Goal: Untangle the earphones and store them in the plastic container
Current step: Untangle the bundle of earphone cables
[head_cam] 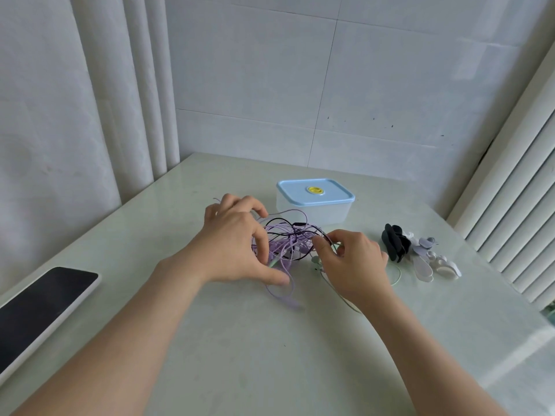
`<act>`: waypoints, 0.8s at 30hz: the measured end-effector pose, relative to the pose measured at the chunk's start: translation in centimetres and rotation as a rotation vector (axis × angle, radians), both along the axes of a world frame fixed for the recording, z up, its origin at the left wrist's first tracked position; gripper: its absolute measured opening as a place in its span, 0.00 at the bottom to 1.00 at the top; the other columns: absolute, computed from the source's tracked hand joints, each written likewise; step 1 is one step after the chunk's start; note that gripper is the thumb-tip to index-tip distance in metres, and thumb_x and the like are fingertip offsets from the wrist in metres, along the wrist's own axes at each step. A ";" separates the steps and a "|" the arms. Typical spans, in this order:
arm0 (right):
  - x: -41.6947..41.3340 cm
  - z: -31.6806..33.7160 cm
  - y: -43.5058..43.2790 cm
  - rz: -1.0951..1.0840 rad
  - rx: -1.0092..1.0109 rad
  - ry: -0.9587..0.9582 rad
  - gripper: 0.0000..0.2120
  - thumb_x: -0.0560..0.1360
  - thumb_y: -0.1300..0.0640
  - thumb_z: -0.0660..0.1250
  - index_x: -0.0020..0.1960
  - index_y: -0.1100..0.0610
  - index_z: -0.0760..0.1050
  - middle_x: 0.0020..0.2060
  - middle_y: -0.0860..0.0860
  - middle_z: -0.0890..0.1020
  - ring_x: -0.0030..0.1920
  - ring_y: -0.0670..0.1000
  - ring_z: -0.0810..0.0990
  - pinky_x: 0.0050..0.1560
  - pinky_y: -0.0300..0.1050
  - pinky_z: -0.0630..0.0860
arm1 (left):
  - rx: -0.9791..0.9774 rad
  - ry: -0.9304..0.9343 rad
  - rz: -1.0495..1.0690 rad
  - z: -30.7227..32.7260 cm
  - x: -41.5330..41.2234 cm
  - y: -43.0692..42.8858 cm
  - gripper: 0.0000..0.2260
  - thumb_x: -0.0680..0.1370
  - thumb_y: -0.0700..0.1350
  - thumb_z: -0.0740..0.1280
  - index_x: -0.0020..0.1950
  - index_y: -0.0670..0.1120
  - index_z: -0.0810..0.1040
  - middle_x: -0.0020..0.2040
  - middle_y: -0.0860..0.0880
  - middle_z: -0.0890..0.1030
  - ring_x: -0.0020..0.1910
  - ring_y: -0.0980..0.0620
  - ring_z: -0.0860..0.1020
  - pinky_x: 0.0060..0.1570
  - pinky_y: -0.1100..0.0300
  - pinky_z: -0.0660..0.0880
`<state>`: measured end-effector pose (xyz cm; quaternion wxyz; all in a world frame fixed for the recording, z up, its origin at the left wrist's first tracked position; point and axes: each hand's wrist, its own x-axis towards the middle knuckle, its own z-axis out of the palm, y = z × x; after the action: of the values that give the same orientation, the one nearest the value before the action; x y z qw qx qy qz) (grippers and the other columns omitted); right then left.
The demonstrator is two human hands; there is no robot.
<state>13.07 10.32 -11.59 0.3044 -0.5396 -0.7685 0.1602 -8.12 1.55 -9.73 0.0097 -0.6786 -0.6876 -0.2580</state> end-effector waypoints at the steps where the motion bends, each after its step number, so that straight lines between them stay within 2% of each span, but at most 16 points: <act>1: 0.0 0.1 0.0 -0.005 -0.005 0.000 0.16 0.80 0.38 0.65 0.44 0.48 0.81 0.27 0.45 0.72 0.44 0.57 0.74 0.59 0.54 0.67 | 0.021 -0.010 0.008 0.0 0.1 0.0 0.23 0.55 0.78 0.74 0.33 0.60 0.83 0.61 0.65 0.69 0.64 0.59 0.62 0.66 0.54 0.58; 5: -0.1 0.1 -0.1 -0.007 -0.023 -0.005 0.17 0.81 0.39 0.63 0.42 0.49 0.80 0.29 0.47 0.78 0.45 0.57 0.76 0.58 0.53 0.66 | 0.042 0.033 0.049 -0.2 0.6 0.2 0.13 0.67 0.68 0.77 0.37 0.61 0.84 0.61 0.62 0.70 0.63 0.56 0.63 0.67 0.50 0.60; 8: -0.1 -0.1 0.1 -0.019 -0.003 -0.009 0.21 0.82 0.41 0.61 0.37 0.51 0.78 0.30 0.49 0.81 0.43 0.57 0.76 0.56 0.52 0.65 | 0.014 0.025 0.045 -0.3 0.9 0.2 0.09 0.68 0.65 0.77 0.38 0.62 0.85 0.63 0.62 0.70 0.65 0.55 0.63 0.68 0.51 0.59; 10: -0.1 -0.3 0.3 -0.031 0.020 -0.013 0.24 0.83 0.43 0.59 0.35 0.56 0.75 0.29 0.52 0.80 0.42 0.59 0.75 0.52 0.51 0.63 | -0.003 0.017 0.034 -0.5 1.0 0.3 0.07 0.69 0.63 0.76 0.38 0.62 0.84 0.64 0.62 0.69 0.66 0.54 0.62 0.67 0.51 0.58; 13: 0.0 -0.5 0.4 -0.064 0.044 -0.042 0.25 0.83 0.43 0.59 0.35 0.58 0.75 0.31 0.53 0.79 0.44 0.61 0.75 0.50 0.51 0.62 | -0.004 0.034 0.053 -0.8 1.4 0.5 0.05 0.72 0.58 0.75 0.38 0.60 0.82 0.65 0.60 0.69 0.67 0.52 0.63 0.66 0.52 0.58; 14: 0.0 -0.5 0.5 -0.072 0.081 -0.047 0.22 0.83 0.41 0.59 0.39 0.54 0.79 0.34 0.51 0.81 0.48 0.61 0.76 0.52 0.52 0.62 | 0.028 0.034 0.067 -0.9 1.4 0.6 0.05 0.73 0.56 0.74 0.40 0.59 0.82 0.64 0.59 0.70 0.66 0.51 0.64 0.65 0.52 0.58; 15: 0.0 -0.4 0.4 -0.071 0.119 -0.051 0.17 0.82 0.40 0.61 0.50 0.49 0.82 0.42 0.49 0.82 0.54 0.59 0.76 0.56 0.52 0.62 | 0.083 0.025 0.080 -1.0 1.4 0.7 0.04 0.74 0.55 0.73 0.41 0.58 0.81 0.62 0.57 0.70 0.64 0.49 0.65 0.63 0.52 0.60; 16: 0.0 -0.4 0.0 -0.071 0.146 -0.065 0.17 0.81 0.39 0.63 0.62 0.47 0.80 0.50 0.48 0.82 0.60 0.57 0.74 0.61 0.53 0.61 | 0.151 0.013 0.088 -1.1 1.4 0.9 0.03 0.75 0.53 0.72 0.42 0.57 0.81 0.61 0.56 0.70 0.61 0.48 0.66 0.61 0.51 0.61; 17: -0.2 -0.3 -0.4 -0.064 0.182 -0.068 0.22 0.80 0.39 0.64 0.70 0.47 0.75 0.57 0.48 0.79 0.63 0.56 0.71 0.63 0.52 0.59 | 0.227 0.011 0.093 -1.2 1.3 1.0 0.02 0.77 0.52 0.72 0.44 0.57 0.81 0.59 0.55 0.70 0.58 0.48 0.67 0.58 0.50 0.63; 18: -0.4 -0.1 -0.9 -0.033 0.244 -0.040 0.24 0.79 0.40 0.66 0.73 0.47 0.72 0.61 0.49 0.75 0.64 0.55 0.69 0.64 0.51 0.57 | 0.296 0.021 0.092 -1.1 1.2 1.1 0.01 0.78 0.51 0.72 0.47 0.56 0.82 0.58 0.54 0.70 0.56 0.47 0.67 0.55 0.50 0.64; 21: -1.0 0.8 -2.5 0.113 0.508 0.080 0.19 0.79 0.44 0.68 0.68 0.46 0.77 0.63 0.48 0.73 0.65 0.53 0.70 0.65 0.48 0.59 | 0.439 0.066 0.034 -0.7 1.2 1.4 0.03 0.81 0.50 0.71 0.52 0.54 0.84 0.55 0.54 0.74 0.54 0.48 0.69 0.54 0.50 0.65; 22: -1.1 1.1 -3.0 0.203 0.543 0.142 0.15 0.79 0.48 0.66 0.65 0.46 0.80 0.62 0.47 0.75 0.65 0.51 0.72 0.66 0.50 0.62 | 0.468 0.080 0.006 -0.5 1.3 1.3 0.04 0.81 0.51 0.70 0.53 0.54 0.84 0.53 0.55 0.76 0.53 0.48 0.70 0.54 0.50 0.66; 24: -1.4 1.7 -3.9 0.391 0.468 0.291 0.15 0.80 0.56 0.61 0.61 0.47 0.82 0.58 0.43 0.80 0.63 0.49 0.77 0.65 0.55 0.69 | 0.500 0.107 -0.037 -0.2 1.7 1.3 0.08 0.82 0.53 0.66 0.53 0.54 0.84 0.47 0.58 0.79 0.50 0.48 0.72 0.52 0.50 0.67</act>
<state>11.68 6.40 -9.92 0.4897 -0.2690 -0.8220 0.1103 -6.43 2.81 -9.90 0.2086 -0.6804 -0.5884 -0.3838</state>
